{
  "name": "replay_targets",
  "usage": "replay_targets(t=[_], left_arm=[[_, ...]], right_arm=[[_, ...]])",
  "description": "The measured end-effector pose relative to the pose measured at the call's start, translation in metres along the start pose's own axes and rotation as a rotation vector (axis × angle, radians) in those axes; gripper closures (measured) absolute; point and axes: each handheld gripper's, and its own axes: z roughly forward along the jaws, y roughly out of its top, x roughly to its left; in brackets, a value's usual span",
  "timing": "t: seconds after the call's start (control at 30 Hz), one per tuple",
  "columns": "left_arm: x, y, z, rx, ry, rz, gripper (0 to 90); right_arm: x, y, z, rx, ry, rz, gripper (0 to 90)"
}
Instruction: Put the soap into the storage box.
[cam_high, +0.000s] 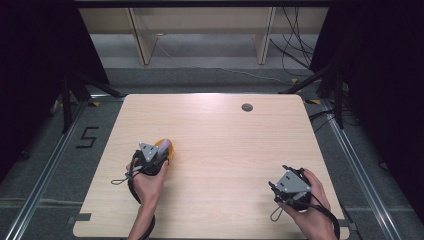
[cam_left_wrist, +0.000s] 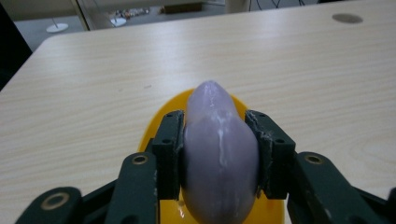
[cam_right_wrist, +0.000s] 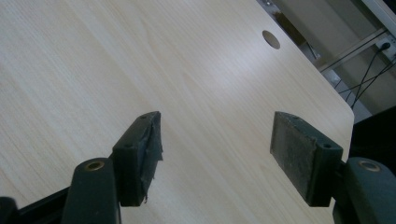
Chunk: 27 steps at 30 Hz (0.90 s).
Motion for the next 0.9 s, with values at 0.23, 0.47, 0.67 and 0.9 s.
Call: replay_targets(t=[0.23, 0.47, 0.67, 0.9], left_arm=[[-0.001, 0.005, -0.001, 0.019, -0.008, 0.013, 54.8], [-0.002, 0.011, -0.012, -0.007, -0.047, -0.023, 41.8], [-0.009, 0.022, -0.026, -0.042, -0.094, -0.038, 37.9], [-0.036, 0.027, -0.032, -0.008, -0.202, 0.013, 36.5]], right_arm=[[0.0, 0.0, 0.0, -0.003, 0.002, -0.002, 34.6], [-0.001, 0.0, 0.0, 0.002, 0.002, 0.002, 34.4], [0.0, -0.001, 0.0, 0.005, 0.003, 0.017, 34.3], [0.0, -0.001, 0.0, 0.011, 0.005, 0.025, 34.3]])
